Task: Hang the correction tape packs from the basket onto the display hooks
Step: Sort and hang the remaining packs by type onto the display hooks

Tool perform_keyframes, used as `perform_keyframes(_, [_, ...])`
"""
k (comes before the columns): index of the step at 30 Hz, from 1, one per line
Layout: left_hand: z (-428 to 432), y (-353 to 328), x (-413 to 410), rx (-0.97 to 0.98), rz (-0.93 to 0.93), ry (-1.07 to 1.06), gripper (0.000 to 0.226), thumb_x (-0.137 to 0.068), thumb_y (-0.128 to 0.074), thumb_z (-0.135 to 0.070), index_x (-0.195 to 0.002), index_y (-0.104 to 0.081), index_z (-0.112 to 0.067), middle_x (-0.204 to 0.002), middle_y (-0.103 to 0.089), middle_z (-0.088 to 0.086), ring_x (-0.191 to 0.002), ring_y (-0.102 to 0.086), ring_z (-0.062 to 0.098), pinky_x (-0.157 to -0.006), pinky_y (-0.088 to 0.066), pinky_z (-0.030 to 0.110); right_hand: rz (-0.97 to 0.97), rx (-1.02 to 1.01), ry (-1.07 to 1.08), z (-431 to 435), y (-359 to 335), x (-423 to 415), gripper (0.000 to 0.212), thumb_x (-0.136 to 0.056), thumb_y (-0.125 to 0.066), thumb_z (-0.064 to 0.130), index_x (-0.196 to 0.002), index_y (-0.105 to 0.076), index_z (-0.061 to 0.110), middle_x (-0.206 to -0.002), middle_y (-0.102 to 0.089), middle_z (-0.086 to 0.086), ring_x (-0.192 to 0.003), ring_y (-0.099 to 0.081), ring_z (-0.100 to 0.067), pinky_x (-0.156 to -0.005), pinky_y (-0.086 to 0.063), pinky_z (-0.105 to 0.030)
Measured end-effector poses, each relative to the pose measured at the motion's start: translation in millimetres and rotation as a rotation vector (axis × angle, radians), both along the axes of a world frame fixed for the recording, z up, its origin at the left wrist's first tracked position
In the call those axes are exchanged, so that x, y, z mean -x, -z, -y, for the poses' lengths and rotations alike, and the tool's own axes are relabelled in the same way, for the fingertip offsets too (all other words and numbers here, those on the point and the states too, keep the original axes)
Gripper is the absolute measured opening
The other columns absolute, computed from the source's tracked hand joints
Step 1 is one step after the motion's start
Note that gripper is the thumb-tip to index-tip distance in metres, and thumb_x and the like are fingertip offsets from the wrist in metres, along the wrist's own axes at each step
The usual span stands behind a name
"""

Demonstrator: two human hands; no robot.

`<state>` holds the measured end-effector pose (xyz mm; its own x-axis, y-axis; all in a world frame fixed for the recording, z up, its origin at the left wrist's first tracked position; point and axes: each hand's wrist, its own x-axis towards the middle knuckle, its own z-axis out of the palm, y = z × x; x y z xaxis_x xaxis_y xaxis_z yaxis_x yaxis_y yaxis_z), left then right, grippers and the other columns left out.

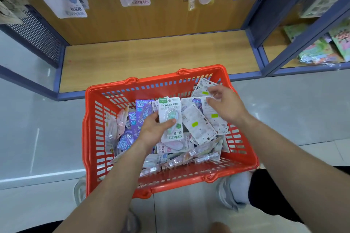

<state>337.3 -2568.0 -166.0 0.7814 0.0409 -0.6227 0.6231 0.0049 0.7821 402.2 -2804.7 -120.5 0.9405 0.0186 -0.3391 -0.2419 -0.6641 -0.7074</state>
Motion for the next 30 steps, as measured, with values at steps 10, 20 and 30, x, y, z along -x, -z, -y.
perform_keyframes(10, [37,18,-12,0.089,-0.023,0.121,0.037,-0.081,-0.083,-0.027,-0.116,-0.072,-0.020,-0.108,-0.079,-0.004,-0.101,-0.074,0.014,-0.091,-0.059,0.039,-0.065,0.072,-0.206,9,2,-40,0.039,-0.096,-0.070,0.017,-0.133,-0.060,0.012,-0.123,-0.063,-0.001,-0.112,-0.062,-0.016,-0.095,-0.047,-0.025])
perform_keyframes(20, [-6,16,-21,0.006,-0.012,-0.053,0.030,-0.090,-0.077,-0.014,-0.119,-0.071,-0.012,-0.104,-0.079,0.002,-0.094,-0.077,0.022,-0.085,-0.061,0.042,-0.118,0.112,-0.262,4,18,-51,0.039,-0.095,-0.070,0.014,-0.133,-0.060,0.011,-0.130,-0.063,-0.007,-0.120,-0.061,-0.021,-0.107,-0.048,-0.037])
perform_keyframes(30, [-59,10,-14,0.026,-0.035,-0.180,0.023,-0.094,-0.071,-0.013,-0.115,-0.070,-0.023,-0.108,-0.079,0.002,-0.102,-0.075,0.029,-0.092,-0.058,0.057,-0.221,0.553,-0.590,-14,38,-47,0.082,-0.078,-0.083,0.022,-0.150,-0.045,0.016,-0.143,-0.050,-0.015,-0.137,-0.044,-0.033,-0.111,-0.040,-0.036])
